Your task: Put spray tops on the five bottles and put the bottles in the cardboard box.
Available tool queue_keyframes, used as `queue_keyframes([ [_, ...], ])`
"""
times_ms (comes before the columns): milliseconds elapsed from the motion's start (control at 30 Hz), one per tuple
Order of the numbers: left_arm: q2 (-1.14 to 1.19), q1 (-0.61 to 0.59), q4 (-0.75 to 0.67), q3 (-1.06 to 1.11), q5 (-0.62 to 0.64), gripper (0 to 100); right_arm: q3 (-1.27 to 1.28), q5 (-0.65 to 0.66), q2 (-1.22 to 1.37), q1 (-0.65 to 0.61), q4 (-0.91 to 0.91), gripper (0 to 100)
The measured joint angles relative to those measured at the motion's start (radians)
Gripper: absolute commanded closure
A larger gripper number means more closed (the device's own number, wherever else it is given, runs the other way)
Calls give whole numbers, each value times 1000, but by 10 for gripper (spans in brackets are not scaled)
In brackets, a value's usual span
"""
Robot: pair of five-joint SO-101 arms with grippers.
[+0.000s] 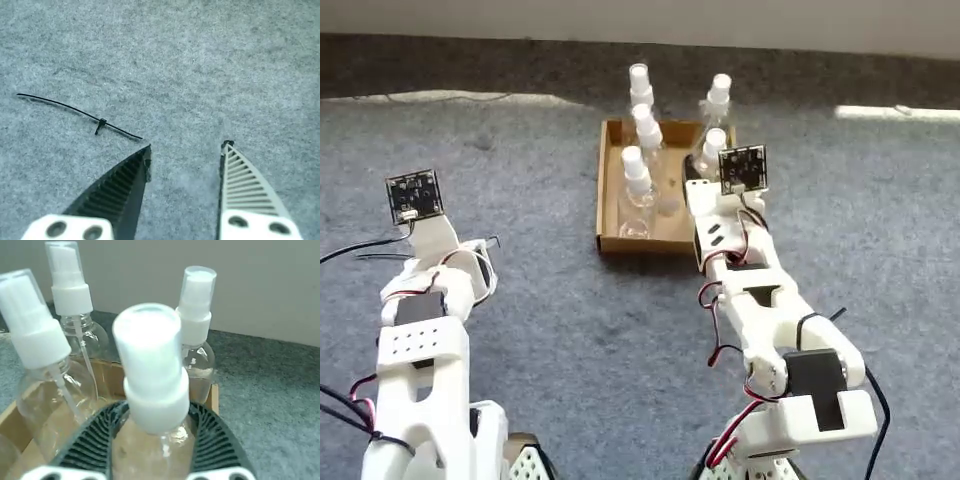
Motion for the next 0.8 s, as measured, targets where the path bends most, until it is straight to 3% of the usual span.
queue_keyframes([
  [200, 0, 0, 0, 0, 0, 787, 0, 0, 0, 0, 0, 842],
  [800, 0, 0, 0, 0, 0, 787, 0, 0, 0, -11, 0, 834],
])
